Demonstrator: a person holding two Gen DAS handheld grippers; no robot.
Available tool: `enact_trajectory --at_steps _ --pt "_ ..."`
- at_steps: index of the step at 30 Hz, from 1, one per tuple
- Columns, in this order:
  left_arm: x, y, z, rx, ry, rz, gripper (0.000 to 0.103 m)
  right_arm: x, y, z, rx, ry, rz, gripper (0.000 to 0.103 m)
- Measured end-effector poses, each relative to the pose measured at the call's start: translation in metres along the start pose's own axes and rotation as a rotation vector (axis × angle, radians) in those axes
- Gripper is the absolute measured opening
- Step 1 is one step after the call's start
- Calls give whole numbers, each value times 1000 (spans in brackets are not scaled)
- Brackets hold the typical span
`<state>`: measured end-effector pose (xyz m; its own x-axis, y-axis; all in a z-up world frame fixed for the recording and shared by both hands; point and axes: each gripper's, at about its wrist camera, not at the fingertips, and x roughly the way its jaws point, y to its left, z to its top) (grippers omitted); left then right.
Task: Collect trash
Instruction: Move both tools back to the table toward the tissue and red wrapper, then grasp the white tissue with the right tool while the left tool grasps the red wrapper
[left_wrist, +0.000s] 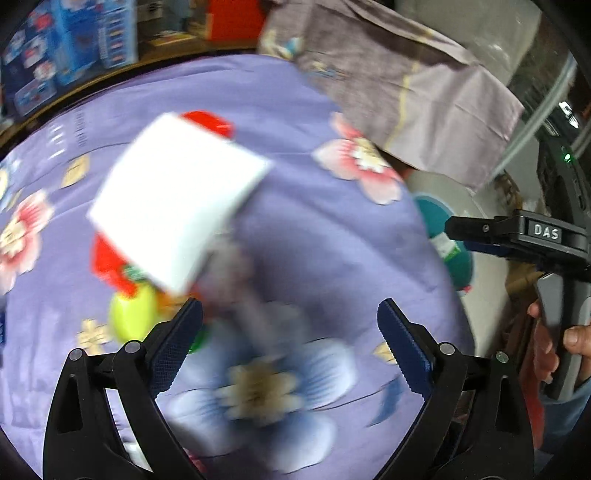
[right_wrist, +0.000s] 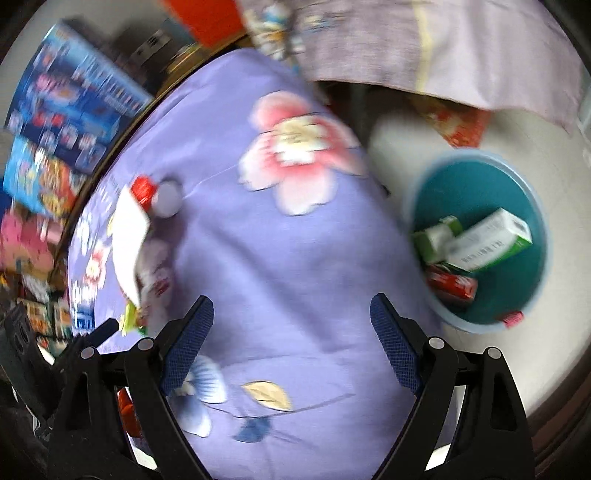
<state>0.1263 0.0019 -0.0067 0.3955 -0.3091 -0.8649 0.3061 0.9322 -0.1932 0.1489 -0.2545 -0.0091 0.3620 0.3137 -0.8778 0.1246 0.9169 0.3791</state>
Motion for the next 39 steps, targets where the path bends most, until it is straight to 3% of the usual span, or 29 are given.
enact_trajectory --at_steps 9,18,25,35,37,39 --pt "-24 102 -23 -140 -30 67 96 36 128 11 -254 61 -16 83" --pt "-13 175 -33 -258 -12 84 96 84 214 35 -416 89 -53 83" --pt "0 198 -33 -287 8 81 96 125 243 43 -495 126 -113 83" --pt "12 201 -25 -288 -1 68 99 152 234 33 -526 120 -147 83" --pt "13 200 -24 -286 -1 64 99 150 232 30 -539 100 -142 79" --pt "15 198 -23 -286 0 64 99 149 230 29 -528 103 -127 56"
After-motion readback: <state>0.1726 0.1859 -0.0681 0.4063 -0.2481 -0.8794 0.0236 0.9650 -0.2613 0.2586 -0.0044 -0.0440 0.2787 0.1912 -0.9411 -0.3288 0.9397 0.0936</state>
